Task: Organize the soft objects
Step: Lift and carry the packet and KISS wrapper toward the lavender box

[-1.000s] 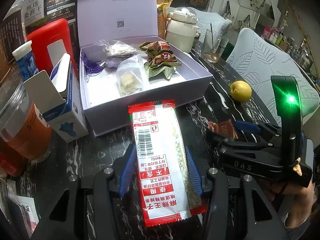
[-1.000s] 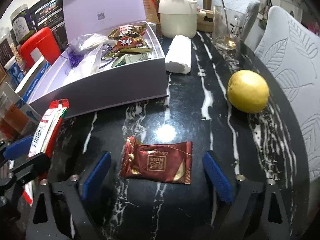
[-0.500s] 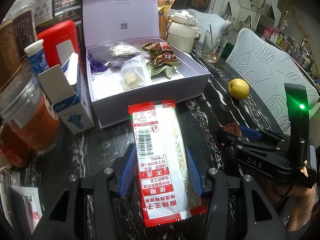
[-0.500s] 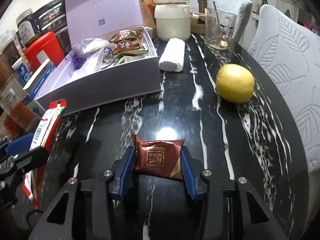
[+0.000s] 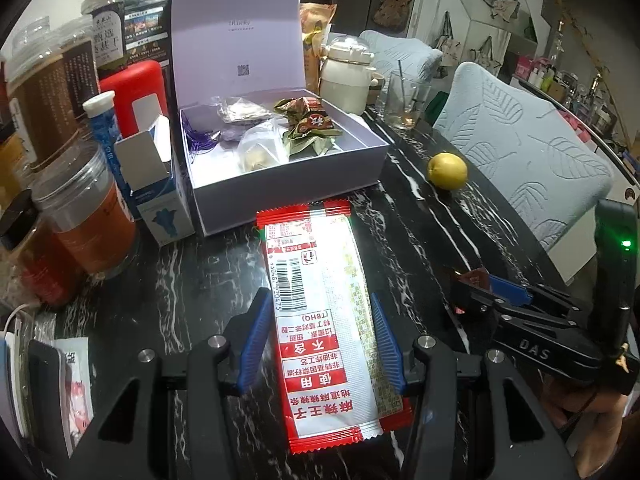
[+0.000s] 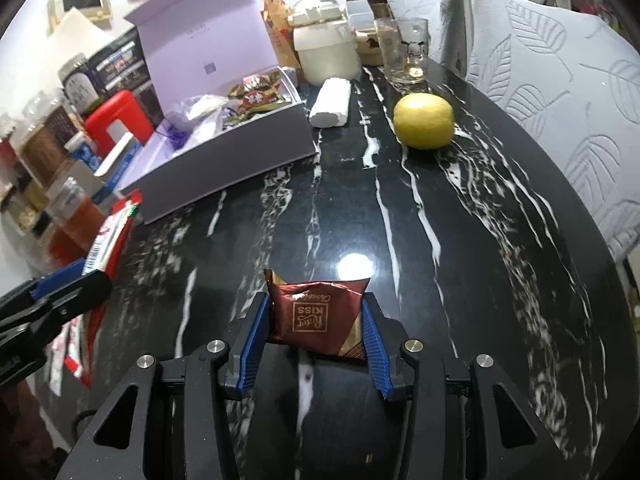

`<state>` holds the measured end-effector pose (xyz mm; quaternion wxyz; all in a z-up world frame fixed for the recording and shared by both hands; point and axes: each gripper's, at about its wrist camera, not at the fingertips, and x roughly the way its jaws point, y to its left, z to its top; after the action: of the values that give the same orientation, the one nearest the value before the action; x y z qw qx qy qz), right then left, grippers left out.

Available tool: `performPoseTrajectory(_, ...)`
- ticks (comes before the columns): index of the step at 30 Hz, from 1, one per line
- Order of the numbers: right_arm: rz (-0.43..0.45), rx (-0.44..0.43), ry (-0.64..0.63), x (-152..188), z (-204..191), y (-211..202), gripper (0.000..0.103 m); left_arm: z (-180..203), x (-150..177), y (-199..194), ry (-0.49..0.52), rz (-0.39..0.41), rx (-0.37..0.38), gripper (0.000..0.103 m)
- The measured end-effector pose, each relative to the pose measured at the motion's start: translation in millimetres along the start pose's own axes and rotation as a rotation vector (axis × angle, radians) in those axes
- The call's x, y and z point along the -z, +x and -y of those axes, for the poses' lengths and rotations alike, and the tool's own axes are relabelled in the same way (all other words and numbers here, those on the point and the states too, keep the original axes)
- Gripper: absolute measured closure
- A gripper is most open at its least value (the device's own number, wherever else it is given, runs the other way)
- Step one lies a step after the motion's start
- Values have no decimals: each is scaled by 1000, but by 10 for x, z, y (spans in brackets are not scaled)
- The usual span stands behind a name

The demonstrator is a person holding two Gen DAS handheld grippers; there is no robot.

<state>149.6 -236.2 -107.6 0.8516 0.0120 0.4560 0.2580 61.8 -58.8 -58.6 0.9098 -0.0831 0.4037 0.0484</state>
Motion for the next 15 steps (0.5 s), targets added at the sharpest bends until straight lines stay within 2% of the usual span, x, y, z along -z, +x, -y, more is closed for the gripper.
performPoseTrajectory(7, 83, -46, -19, 84, -85, -464, 58, 41, 12, -280, 18, 61, -11, 54)
performPoseTrajectory(15, 204, -54, -94, 47, -264, -999, 58, 77, -117, -625, 47, 160, -14, 54)
